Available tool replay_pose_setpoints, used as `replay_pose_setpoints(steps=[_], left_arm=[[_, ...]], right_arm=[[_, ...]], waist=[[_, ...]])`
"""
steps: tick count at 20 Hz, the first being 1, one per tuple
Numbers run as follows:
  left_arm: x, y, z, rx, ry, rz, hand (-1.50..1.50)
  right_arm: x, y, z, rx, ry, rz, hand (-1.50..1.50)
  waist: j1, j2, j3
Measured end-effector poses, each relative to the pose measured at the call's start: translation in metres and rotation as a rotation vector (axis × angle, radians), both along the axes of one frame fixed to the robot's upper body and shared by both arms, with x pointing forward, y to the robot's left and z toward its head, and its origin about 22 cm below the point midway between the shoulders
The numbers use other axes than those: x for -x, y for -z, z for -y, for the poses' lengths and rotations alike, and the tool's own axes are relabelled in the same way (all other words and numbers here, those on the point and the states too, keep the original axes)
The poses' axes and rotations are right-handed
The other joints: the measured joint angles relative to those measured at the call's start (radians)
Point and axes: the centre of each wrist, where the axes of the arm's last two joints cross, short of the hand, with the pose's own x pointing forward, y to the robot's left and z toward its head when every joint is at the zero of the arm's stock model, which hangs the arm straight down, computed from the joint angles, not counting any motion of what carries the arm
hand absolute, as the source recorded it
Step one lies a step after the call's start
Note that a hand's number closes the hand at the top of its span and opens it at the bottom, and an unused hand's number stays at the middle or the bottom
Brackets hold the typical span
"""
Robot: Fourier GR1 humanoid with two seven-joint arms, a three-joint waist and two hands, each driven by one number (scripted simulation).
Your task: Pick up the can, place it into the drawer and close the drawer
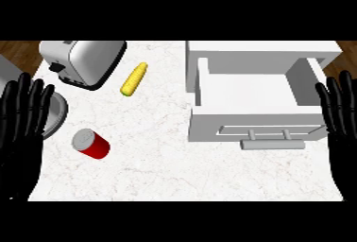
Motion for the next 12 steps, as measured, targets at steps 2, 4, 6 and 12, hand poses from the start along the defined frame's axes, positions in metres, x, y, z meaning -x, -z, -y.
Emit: replay_pose_setpoints(steps=[2, 4, 6, 12], left_arm=[[-0.004, -0.001, -0.003, 0.008, 0.110, 0.003, -1.50], [-0.007, -0.002, 0.001, 0.009, 0.297, -0.001, -1.50], [-0.009, -0.003, 0.010, -0.002, 0.507, -0.001, -1.50], [-0.015, 0.017, -0.033, -0.191, 0.826, -0.248, -1.50]], right_arm=[[0.001, -0.003, 0.002, 0.003, -0.005, 0.001, -1.50], [0.000, -0.003, -0.001, -0.008, -0.023, -0.003, -1.50], [-0.001, -0.001, -0.004, -0.019, -0.047, -0.018, -1.50], [0.005, 0.025, 0.012, -0.082, 0.114, -0.231, -1.50]], waist=[[0.000, 0.010, 0.011], [-0.008, 0.018, 0.016], [-0.023, 0.026, 0.018], [-0.029, 0.039, 0.023]])
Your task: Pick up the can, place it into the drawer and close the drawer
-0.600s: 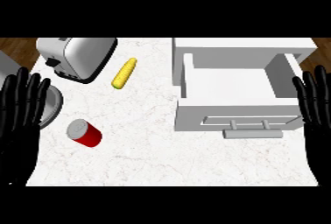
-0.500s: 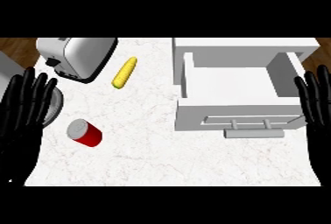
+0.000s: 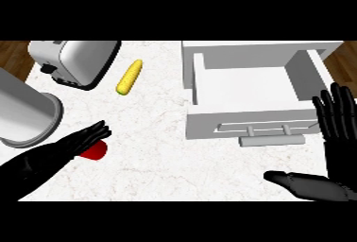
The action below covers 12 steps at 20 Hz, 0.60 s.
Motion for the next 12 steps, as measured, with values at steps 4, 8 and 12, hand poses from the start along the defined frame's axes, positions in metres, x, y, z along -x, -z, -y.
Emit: replay_pose_setpoints(steps=[4, 8, 12], left_arm=[[-0.015, -0.008, -0.059, -0.051, 0.119, -0.057, -1.50], [-0.027, -0.023, -0.117, -0.071, 0.119, -0.106, -1.50], [-0.038, -0.039, -0.155, -0.083, 0.077, -0.138, -1.50]], right_arm=[[0.010, 0.005, 0.011, -0.016, 0.055, -0.057, -1.50], [0.020, 0.007, 0.025, -0.025, 0.085, -0.081, -1.50], [0.032, 0.007, 0.038, -0.025, 0.090, -0.086, -1.50]], waist=[[0.006, -0.004, 0.003], [0.012, -0.007, 0.004], [0.013, -0.009, 0.005]])
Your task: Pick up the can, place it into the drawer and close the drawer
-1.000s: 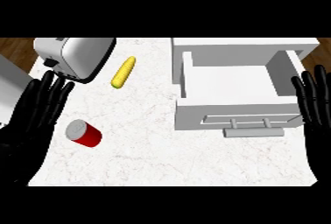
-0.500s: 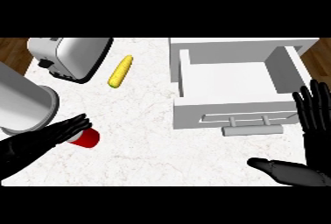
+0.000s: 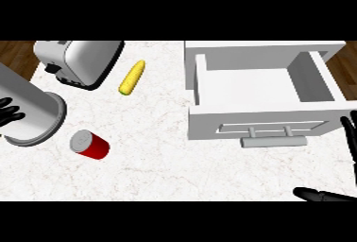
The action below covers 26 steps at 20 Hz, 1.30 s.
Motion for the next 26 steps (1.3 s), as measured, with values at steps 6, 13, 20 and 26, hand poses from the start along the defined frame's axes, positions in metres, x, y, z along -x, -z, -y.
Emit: replay_pose_setpoints(steps=[6, 13, 20, 26], left_arm=[[-0.015, -0.006, -0.033, 0.017, -0.050, -0.066, -1.50], [-0.033, 0.004, -0.035, 0.051, -0.022, -0.193, -1.50], [-0.041, 0.014, -0.025, 0.061, 0.042, -0.294, -1.50], [-0.052, 0.028, -0.006, 0.062, 0.098, -0.338, -1.50]], right_arm=[[0.016, 0.005, 0.023, -0.001, -0.011, -0.014, -1.50], [0.027, 0.008, 0.046, 0.000, -0.007, -0.018, -1.50], [0.055, 0.007, 0.058, -0.001, -0.009, -0.021, -1.50], [0.064, 0.005, 0.064, -0.006, 0.003, -0.016, -1.50]], waist=[[-0.004, 0.000, 0.001], [-0.003, 0.000, 0.002], [0.005, -0.006, 0.003], [0.015, -0.005, 0.002]])
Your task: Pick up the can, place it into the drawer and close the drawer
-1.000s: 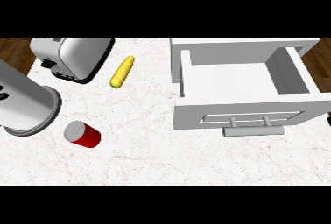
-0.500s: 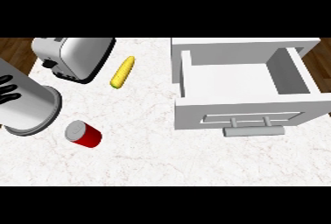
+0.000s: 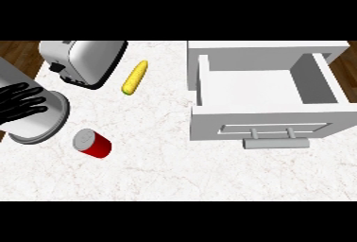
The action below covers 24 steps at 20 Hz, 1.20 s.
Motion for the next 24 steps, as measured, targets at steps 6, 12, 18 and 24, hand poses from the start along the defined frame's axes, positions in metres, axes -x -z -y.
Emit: replay_pose_setpoints(steps=[6, 12, 18, 24], left_arm=[[-0.009, 0.025, 0.035, -0.021, 0.041, -0.011, -1.50], [-0.010, 0.053, 0.042, -0.049, 0.004, -0.011, -1.50], [-0.009, 0.078, 0.045, -0.087, -0.049, -0.021, -1.50], [-0.010, 0.096, 0.045, -0.127, -0.114, -0.023, -1.50]], right_arm=[[0.003, -0.002, 0.007, -0.002, 0.004, -0.003, -1.50], [0.014, -0.004, 0.017, 0.002, 0.004, -0.006, -1.50], [0.021, 0.000, 0.025, 0.000, 0.003, -0.005, -1.50], [0.023, -0.001, 0.023, -0.002, 0.001, 0.001, -1.50]], waist=[[0.007, -0.001, -0.001], [0.006, 0.000, -0.001], [0.004, 0.002, -0.002], [0.001, 0.004, -0.003]])
